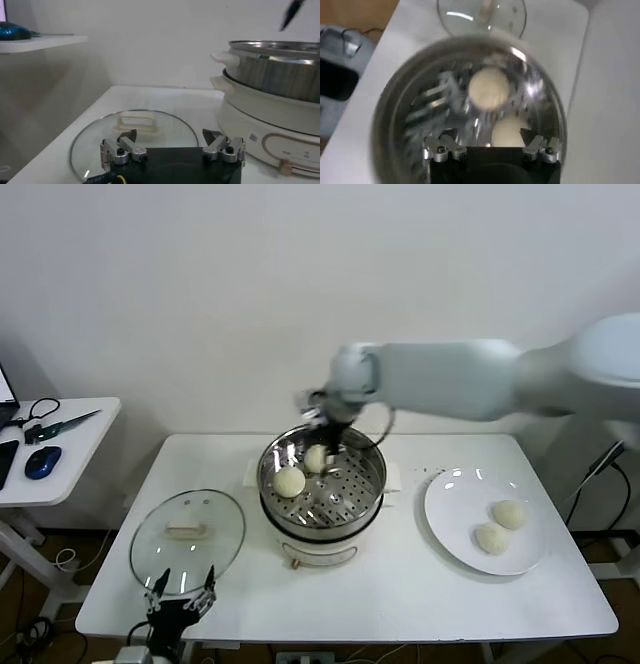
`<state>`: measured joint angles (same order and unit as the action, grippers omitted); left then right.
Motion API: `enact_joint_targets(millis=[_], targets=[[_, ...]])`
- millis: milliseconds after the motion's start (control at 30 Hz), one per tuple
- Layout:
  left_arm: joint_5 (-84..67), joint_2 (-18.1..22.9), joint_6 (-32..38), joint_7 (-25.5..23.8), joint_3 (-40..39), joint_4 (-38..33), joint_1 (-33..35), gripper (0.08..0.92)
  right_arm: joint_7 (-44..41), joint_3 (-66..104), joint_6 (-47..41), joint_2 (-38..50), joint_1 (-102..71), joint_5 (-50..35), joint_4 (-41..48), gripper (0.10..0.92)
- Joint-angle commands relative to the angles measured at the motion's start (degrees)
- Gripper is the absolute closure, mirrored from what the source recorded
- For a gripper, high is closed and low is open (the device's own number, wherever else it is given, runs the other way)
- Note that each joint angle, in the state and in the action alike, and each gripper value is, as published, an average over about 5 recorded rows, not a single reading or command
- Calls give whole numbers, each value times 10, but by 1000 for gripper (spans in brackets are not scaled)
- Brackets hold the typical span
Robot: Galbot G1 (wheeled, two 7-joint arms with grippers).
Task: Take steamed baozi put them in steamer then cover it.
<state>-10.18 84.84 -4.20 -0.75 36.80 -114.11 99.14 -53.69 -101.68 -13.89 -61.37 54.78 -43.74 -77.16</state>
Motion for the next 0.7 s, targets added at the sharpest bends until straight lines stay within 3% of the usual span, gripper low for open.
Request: enact_joint_targets(millis=[33, 300, 700], targets=[[3, 2, -1, -1, -5, 2, -4, 177, -70, -94, 66, 229, 98, 94, -76, 203], [8, 4, -3, -1, -4, 2, -3, 177, -48, -37, 70, 333, -58, 239, -40, 203], [13, 12, -3, 0, -4, 3, 2, 177, 0, 180, 34, 343, -324, 319, 28, 203]])
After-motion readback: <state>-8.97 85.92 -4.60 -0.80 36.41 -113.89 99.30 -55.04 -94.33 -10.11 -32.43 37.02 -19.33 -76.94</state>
